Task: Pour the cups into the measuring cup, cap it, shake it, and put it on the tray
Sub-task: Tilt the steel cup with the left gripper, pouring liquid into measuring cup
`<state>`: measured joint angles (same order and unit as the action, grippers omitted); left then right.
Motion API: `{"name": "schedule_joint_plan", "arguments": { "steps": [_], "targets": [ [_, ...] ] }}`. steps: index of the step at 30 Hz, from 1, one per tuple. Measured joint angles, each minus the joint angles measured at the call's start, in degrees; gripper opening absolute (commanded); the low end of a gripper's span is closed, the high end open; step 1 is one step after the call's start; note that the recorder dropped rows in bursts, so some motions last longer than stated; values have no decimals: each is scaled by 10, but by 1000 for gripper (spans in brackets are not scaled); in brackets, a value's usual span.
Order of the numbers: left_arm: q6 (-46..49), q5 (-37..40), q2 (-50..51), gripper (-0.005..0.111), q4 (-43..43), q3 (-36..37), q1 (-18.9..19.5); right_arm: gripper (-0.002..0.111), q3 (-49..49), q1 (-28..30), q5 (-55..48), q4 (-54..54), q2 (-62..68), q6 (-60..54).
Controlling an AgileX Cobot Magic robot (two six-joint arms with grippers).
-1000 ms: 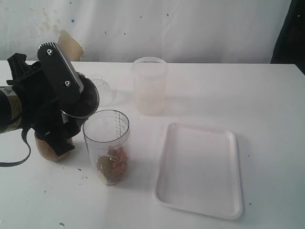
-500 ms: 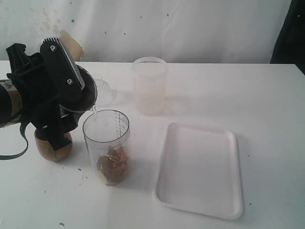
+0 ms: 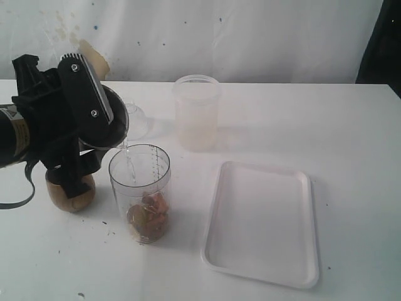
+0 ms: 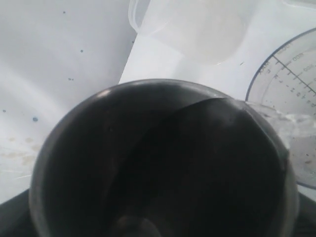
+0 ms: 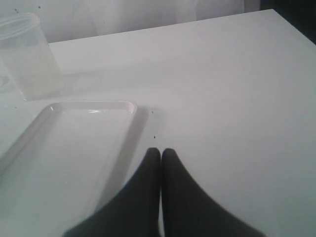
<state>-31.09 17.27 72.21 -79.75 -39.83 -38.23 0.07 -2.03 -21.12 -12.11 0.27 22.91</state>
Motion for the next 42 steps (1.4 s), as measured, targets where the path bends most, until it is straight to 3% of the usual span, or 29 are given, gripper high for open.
{"name": "schedule_joint_plan", "arguments": {
  "steps": [42],
  "targets": [
    [15, -1, 0, 0, -138, 0, 0, 0, 0, 0, 0, 0, 0, 0]
  ]
}}
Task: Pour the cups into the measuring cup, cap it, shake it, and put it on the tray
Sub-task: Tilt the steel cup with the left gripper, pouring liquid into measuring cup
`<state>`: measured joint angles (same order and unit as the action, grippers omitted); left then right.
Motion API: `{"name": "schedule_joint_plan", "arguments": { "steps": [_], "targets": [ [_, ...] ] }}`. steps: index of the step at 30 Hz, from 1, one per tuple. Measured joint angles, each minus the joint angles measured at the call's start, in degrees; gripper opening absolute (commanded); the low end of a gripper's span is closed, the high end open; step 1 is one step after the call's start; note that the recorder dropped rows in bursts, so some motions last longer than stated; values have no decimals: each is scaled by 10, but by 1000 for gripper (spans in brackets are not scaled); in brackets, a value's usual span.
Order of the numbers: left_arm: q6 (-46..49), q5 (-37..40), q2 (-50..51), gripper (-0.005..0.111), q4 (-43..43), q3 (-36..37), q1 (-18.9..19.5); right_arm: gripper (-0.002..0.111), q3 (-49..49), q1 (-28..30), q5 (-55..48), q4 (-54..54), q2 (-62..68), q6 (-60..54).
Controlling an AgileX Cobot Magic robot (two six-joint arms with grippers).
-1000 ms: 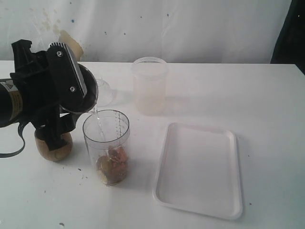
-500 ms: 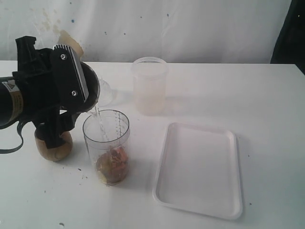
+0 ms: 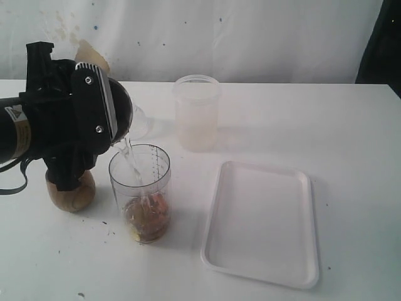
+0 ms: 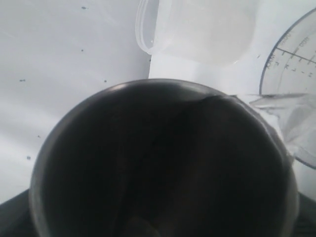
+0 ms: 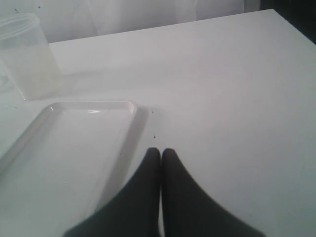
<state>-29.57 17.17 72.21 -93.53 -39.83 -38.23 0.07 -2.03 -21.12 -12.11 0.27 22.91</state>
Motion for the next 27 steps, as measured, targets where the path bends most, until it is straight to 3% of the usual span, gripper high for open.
{"name": "schedule_joint_plan", "arguments": {
  "steps": [22, 27],
  "targets": [
    [-1, -1, 0, 0, -40, 0, 0, 0, 0, 0, 0, 0, 0, 0],
    [-49, -1, 0, 0, -12, 0, 0, 0, 0, 0, 0, 0, 0, 0]
  ]
}}
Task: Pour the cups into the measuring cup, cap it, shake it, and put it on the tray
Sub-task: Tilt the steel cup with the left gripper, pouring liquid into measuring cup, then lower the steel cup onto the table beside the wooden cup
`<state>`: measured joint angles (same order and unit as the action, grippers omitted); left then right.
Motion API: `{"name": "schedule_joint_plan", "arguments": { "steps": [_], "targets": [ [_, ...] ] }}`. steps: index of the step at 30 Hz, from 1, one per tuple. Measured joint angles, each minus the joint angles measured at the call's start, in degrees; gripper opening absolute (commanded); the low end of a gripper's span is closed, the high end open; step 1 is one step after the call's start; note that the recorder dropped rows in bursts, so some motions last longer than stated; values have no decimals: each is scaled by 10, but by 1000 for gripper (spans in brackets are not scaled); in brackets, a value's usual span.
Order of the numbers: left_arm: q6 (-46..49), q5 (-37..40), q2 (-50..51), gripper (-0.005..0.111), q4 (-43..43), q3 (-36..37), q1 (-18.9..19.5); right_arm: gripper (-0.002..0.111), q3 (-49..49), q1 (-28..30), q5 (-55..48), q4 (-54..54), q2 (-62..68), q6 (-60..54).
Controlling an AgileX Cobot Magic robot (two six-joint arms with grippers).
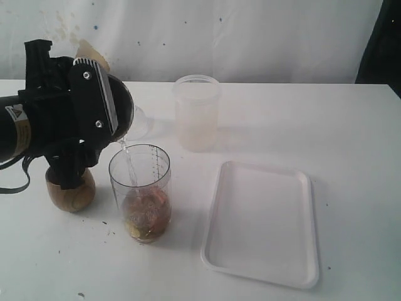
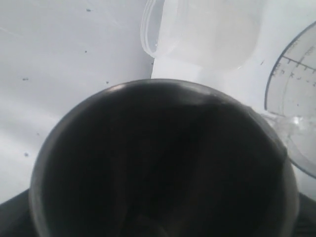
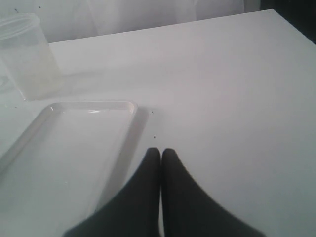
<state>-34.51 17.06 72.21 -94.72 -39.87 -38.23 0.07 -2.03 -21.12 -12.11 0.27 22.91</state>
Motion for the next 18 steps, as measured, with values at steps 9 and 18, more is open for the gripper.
{"name": "schedule_joint_plan", "arguments": {
  "steps": [9, 18],
  "targets": [
    [-128, -7, 0, 0, 66, 0, 0, 0, 0, 0, 0, 0, 0, 0],
    [-356, -340, 0, 0, 109, -29, 184, 0, 0, 0, 0, 0, 0, 0]
  ]
}}
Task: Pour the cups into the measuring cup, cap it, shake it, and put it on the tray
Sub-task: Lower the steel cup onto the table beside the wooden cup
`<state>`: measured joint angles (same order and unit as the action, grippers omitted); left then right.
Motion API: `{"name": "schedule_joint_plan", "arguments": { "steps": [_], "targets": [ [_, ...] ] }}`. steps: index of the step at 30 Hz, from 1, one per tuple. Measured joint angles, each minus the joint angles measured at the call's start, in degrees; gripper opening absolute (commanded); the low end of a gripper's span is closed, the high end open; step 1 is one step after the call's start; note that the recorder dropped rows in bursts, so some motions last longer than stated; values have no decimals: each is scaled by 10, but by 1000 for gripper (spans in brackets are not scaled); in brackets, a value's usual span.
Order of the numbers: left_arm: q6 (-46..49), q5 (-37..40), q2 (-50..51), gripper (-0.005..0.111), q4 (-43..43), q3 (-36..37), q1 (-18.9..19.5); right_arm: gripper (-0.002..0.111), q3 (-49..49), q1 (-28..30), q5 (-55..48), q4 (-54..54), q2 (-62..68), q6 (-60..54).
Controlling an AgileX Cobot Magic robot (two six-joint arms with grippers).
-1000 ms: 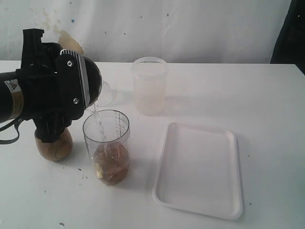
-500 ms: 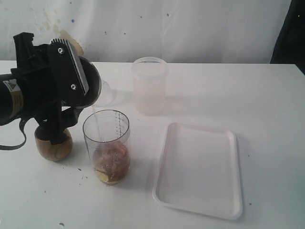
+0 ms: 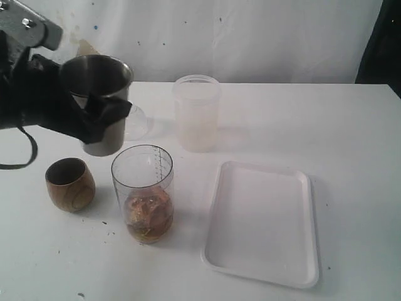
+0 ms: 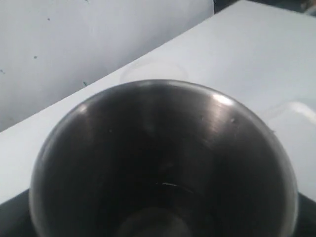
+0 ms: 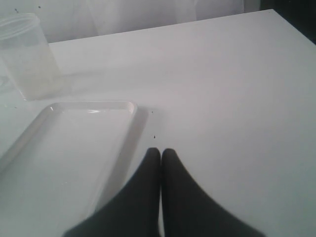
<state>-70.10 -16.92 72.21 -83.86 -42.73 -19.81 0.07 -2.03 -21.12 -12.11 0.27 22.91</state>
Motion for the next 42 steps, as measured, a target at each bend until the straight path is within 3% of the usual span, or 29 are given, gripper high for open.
{"name": "schedule_joint_plan", "arguments": {
  "steps": [4, 8, 10, 20, 28, 42],
  "targets": [
    [2, -127, 0, 0, 62, 0, 131, 0, 0, 0, 0, 0, 0, 0],
    [39, -194, 29, 0, 125, -1, 208, 0, 0, 0, 0, 0, 0, 0],
    [66, -219, 54, 0, 140, -1, 221, 0, 0, 0, 0, 0, 0, 0],
    [264, -270, 190, 0, 256, -17, 230, 0, 0, 0, 0, 0, 0, 0],
    [269, -283, 302, 0, 188, -110, 231, 0, 0, 0, 0, 0, 0, 0],
    [211, -405, 465, 0, -17, -264, 234, 0, 0, 0, 0, 0, 0, 0]
  ]
}}
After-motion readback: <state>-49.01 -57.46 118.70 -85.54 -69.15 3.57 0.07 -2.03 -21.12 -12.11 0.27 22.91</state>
